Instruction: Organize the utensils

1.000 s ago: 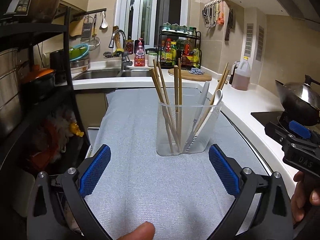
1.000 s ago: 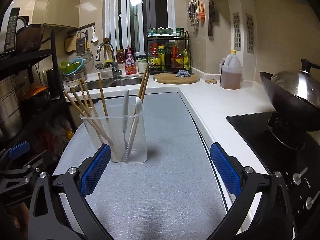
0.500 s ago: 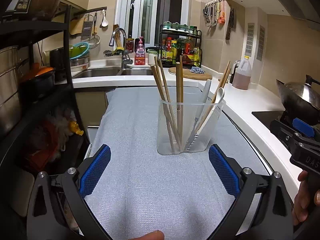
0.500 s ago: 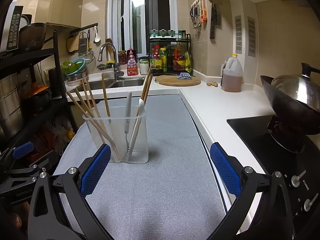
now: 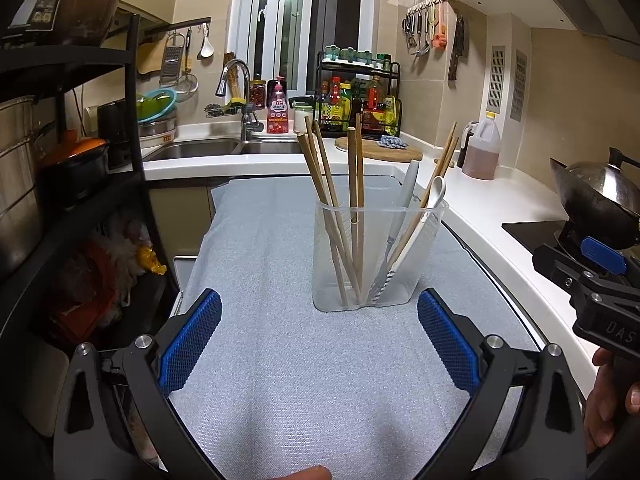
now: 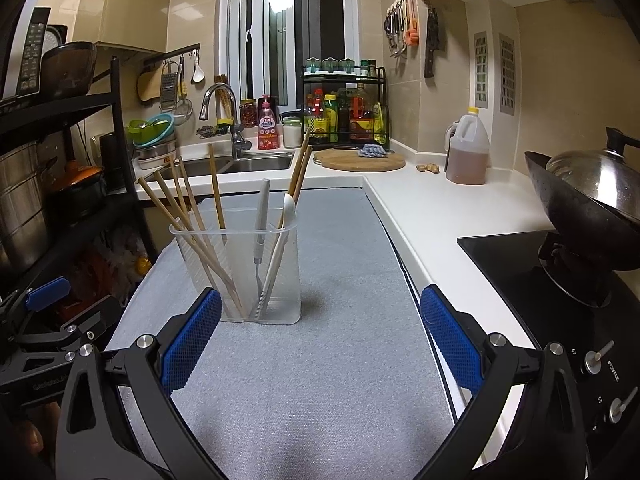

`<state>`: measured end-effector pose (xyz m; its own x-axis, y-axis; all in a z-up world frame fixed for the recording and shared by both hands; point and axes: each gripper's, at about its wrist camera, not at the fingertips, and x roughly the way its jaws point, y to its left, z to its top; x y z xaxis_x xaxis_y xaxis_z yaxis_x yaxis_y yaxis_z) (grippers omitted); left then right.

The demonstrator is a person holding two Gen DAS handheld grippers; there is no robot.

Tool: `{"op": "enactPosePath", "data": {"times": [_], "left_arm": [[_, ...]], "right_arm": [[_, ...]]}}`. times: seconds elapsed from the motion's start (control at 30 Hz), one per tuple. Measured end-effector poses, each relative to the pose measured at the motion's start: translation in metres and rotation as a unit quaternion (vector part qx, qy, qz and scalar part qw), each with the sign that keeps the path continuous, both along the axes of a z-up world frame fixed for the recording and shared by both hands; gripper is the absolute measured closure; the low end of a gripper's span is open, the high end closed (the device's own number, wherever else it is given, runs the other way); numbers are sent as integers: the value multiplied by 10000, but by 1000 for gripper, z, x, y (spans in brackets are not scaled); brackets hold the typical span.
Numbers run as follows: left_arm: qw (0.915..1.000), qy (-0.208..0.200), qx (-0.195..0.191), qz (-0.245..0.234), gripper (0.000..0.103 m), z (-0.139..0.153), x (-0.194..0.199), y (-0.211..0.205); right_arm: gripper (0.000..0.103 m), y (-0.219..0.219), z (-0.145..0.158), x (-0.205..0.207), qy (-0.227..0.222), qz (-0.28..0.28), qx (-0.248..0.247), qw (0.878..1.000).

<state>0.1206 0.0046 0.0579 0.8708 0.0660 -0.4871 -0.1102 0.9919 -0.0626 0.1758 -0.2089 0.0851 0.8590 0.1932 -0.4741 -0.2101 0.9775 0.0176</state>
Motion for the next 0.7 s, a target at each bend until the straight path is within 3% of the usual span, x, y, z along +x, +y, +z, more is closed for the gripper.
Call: {"op": "enactPosePath", "data": {"times": [0.7], "left_arm": [[10000,-87,40,-4,8,4,-2,-2]], "right_arm": [[5,1,-3,0,8,34,-28,10000]]}}
